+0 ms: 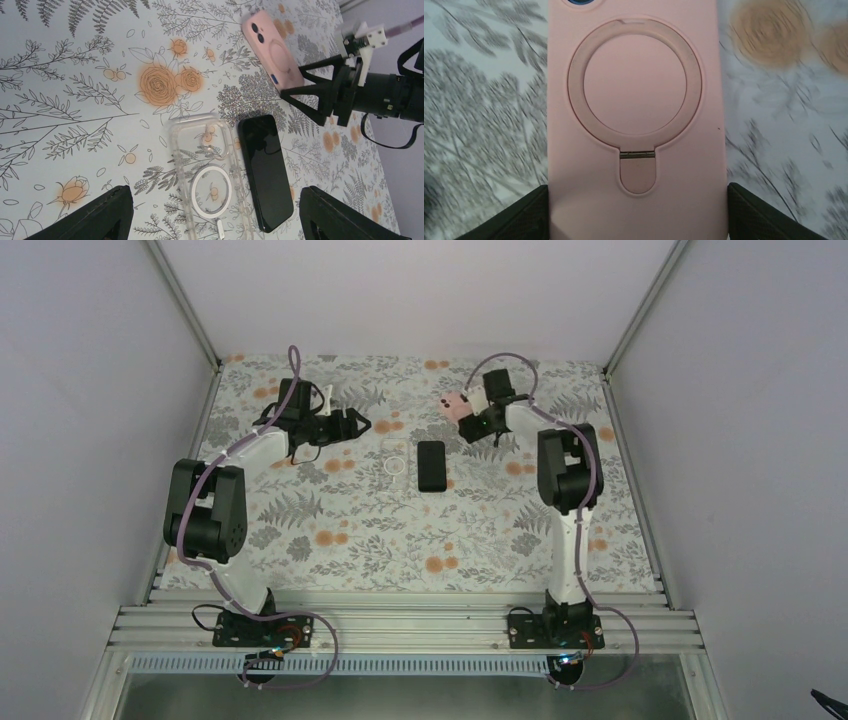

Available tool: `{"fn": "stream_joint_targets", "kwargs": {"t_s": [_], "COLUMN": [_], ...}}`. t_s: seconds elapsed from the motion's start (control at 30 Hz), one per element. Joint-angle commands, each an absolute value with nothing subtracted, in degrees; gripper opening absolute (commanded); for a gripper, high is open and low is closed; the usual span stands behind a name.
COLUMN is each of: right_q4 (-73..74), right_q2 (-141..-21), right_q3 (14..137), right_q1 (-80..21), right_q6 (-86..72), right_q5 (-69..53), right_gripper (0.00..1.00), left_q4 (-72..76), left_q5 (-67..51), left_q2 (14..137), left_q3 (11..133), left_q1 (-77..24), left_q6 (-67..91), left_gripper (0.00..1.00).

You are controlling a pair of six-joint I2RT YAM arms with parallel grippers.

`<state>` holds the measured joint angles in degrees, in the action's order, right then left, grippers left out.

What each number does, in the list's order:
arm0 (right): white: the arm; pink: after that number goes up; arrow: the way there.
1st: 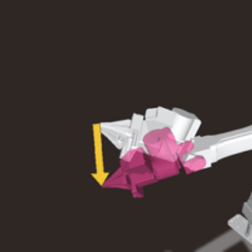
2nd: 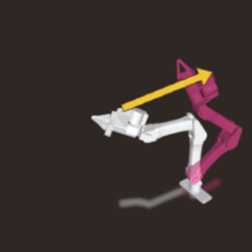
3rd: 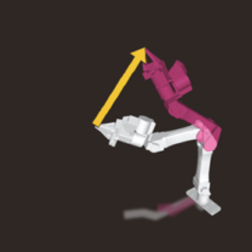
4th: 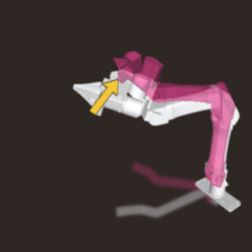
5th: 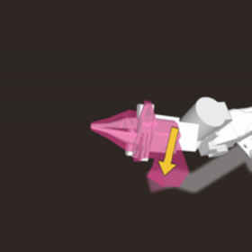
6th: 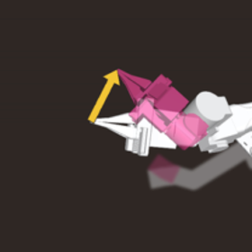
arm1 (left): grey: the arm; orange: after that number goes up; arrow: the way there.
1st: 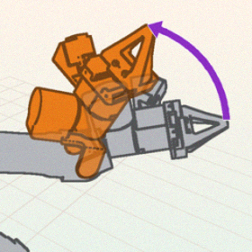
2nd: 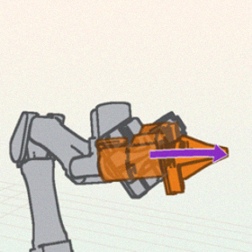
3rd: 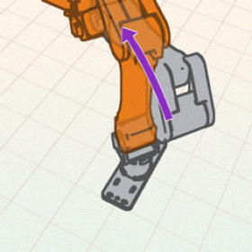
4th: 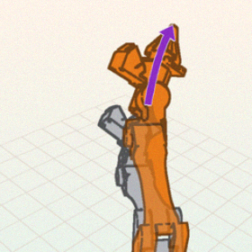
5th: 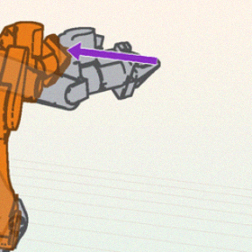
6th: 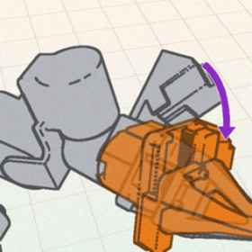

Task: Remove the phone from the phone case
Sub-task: Move the phone to the center of the board.

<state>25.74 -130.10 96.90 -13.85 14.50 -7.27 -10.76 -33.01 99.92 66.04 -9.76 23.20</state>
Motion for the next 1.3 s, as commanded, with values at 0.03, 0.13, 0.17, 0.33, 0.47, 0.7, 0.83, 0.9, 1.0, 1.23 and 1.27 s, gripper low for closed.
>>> {"fn": "stream_joint_targets", "kwargs": {"t_s": [0.03,0.13,0.17,0.33,0.47,0.7,0.83,0.9,1.0,1.23,1.27], "right_q4": [29.8,29.7,29.8,30.7,32.1,35.9,37.5,38.6,39.1,39.4,39.3], "right_q2": [-123.7,-119.4,-118.0,-109.6,-103.4,-99.7,-102.2,-104.3,-107.2,-111.4,-111.9], "right_q3": [88.8,81.9,79.8,69.2,61.5,58.0,62.5,65.2,67.5,70.5,70.9], "right_q1": [-10.6,-8.7,-8.2,-6.4,-4.7,-3.2,-3.2,-3.2,-3.3,-4.7,-4.9], "right_q6": [19.2,21.2,22.1,26.6,29.8,32.9,32.3,31.9,31.4,29.3,29.1], "right_q5": [-3.8,-4.1,-3.9,-2.8,-1.4,-0.3,-1.5,-2.2,-2.5,-3.6,-3.5], "right_gripper": [0.55,0.55,0.55,0.56,0.57,0.77,0.9,0.92,0.95,0.92,0.92], "left_q4": [-9.6,-9.4,-9.3,-9.3,-9.1,-8.8,-9.3,-9.1,-8.8,-9.0,-9.0], "left_q5": [-33.7,-34.0,-34.1,-34.5,-34.5,-35.5,-35.6,-35.4,-35.2,-35.2,-35.2], "left_q2": [98.3,98.0,97.9,97.8,97.1,97.8,98.3,97.8,97.3,97.6,97.8], "left_q3": [66.2,66.1,66.0,66.0,65.6,65.7,66.3,66.0,65.3,65.6,65.7], "left_q1": [-9.4,-9.4,-9.4,-9.4,-9.4,-9.4,-9.4,-9.4,-9.4,-9.3,-9.2], "left_q6": [23.6,23.7,23.7,23.9,24.0,24.6,24.5,24.4,24.3,24.4,24.4], "left_gripper": [0.82,0.82,0.82,0.82,0.82,0.82,0.82,0.82,0.82,0.82,0.82]}}
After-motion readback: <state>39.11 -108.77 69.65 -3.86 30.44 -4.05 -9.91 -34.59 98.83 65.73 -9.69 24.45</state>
